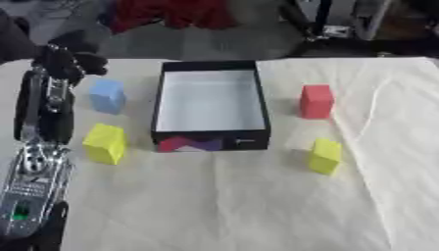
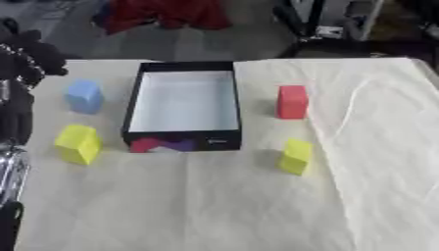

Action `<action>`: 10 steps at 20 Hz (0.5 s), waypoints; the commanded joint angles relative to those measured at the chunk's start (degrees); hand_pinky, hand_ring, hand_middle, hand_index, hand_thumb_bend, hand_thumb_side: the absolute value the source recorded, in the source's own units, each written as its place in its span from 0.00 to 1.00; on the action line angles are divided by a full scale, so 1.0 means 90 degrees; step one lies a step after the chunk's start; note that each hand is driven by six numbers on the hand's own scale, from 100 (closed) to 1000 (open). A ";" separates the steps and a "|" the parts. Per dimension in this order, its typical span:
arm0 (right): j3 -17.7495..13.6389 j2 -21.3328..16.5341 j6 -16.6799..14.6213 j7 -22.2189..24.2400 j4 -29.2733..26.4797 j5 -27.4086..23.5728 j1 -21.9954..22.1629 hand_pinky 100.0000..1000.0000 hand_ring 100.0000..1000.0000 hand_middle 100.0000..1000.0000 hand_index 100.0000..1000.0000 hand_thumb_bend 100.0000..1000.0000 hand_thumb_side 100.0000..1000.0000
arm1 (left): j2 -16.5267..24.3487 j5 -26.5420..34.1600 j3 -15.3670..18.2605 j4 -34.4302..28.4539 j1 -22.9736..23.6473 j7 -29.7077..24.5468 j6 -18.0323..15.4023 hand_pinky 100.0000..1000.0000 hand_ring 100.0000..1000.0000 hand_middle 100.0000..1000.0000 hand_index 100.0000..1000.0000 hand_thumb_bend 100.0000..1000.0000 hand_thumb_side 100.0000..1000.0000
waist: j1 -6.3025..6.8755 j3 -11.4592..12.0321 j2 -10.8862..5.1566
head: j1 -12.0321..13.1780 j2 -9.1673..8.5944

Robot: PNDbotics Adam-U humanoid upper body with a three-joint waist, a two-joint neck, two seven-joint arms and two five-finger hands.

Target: Pick up objects on the table and place them in the box.

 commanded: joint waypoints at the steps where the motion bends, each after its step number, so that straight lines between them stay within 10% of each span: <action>1: 0.0000 -0.0088 0.0037 0.0010 -0.0152 -0.0019 -0.0067 0.73 0.65 0.60 0.81 0.00 0.40 | 0.0648 -0.0334 0.0092 0.0025 0.0000 -0.0016 0.0095 0.57 0.56 0.57 0.77 0.72 0.75 | 0.0025 -0.0015 0.0014 | 0.0013 -0.0010; 10: 0.0015 -0.0160 0.0120 0.0025 -0.0152 0.0008 -0.0008 0.73 0.65 0.60 0.81 0.00 0.40 | 0.3416 -0.2445 -0.0279 0.1218 -0.0281 -0.1526 0.0168 0.73 0.69 0.71 0.87 0.83 0.63 | 0.0109 -0.0034 -0.0052 | -0.0005 -0.0010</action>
